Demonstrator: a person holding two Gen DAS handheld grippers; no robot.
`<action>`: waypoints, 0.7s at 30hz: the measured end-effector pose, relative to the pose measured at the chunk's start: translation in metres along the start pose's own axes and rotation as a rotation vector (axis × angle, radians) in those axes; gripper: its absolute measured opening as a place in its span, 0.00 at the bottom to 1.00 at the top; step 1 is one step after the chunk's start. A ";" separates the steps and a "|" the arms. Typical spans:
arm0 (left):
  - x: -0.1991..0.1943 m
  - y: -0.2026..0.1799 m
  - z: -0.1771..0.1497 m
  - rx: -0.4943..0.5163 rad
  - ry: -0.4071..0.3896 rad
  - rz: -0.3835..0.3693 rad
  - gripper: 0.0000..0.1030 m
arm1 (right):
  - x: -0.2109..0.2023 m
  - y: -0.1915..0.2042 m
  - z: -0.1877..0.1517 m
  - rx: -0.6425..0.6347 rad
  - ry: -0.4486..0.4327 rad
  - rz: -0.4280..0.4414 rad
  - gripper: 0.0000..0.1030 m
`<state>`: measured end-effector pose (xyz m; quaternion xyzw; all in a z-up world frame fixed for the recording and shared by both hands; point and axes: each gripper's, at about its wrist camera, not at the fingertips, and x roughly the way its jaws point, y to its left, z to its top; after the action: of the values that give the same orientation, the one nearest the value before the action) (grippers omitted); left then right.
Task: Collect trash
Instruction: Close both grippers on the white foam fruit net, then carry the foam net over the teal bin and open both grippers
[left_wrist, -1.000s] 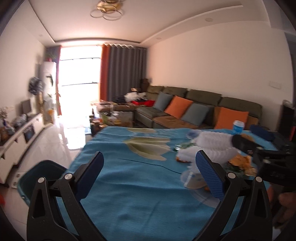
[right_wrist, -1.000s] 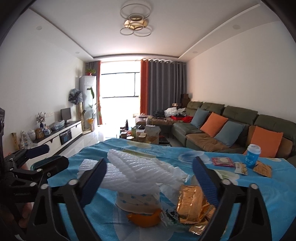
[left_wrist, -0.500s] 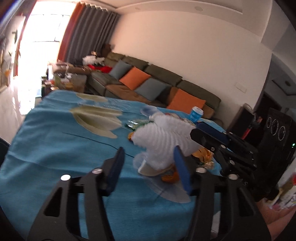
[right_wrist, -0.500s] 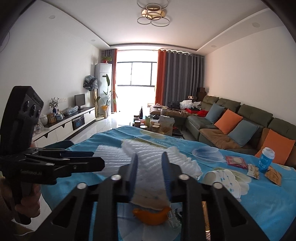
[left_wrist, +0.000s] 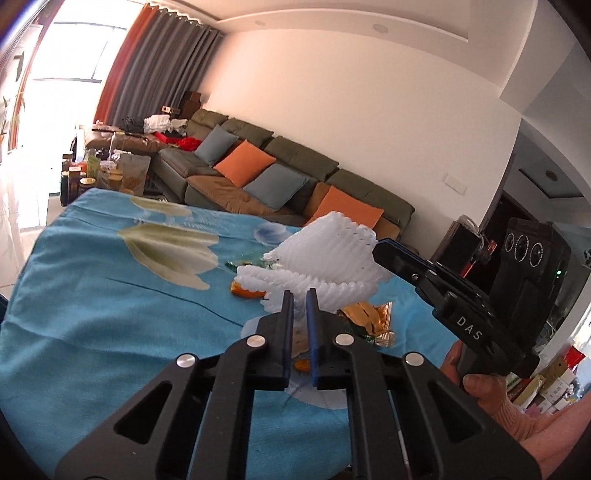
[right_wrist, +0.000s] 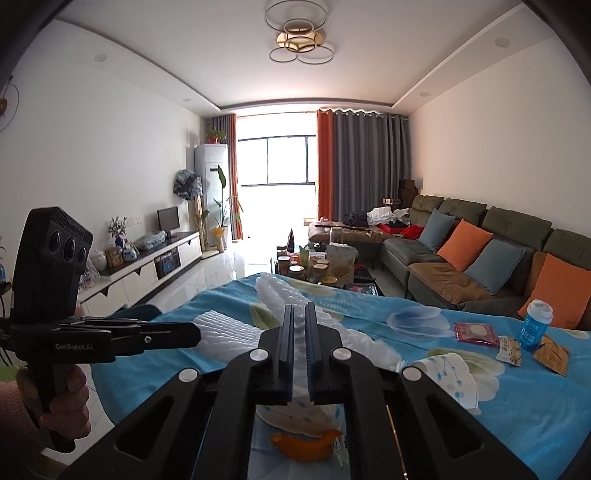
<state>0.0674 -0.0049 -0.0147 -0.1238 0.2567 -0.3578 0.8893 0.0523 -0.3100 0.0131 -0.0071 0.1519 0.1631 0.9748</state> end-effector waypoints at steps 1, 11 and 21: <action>-0.008 -0.001 0.003 -0.003 -0.013 0.000 0.07 | -0.001 -0.001 0.002 0.006 -0.005 0.004 0.04; -0.079 0.010 0.023 -0.006 -0.134 0.068 0.07 | 0.002 0.005 0.023 0.040 -0.042 0.112 0.04; -0.164 0.038 0.023 -0.050 -0.206 0.236 0.07 | 0.048 0.048 0.039 0.053 -0.020 0.313 0.04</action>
<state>0.0014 0.1373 0.0500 -0.1508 0.1858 -0.2298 0.9433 0.0915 -0.2474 0.0375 0.0439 0.1457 0.3090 0.9388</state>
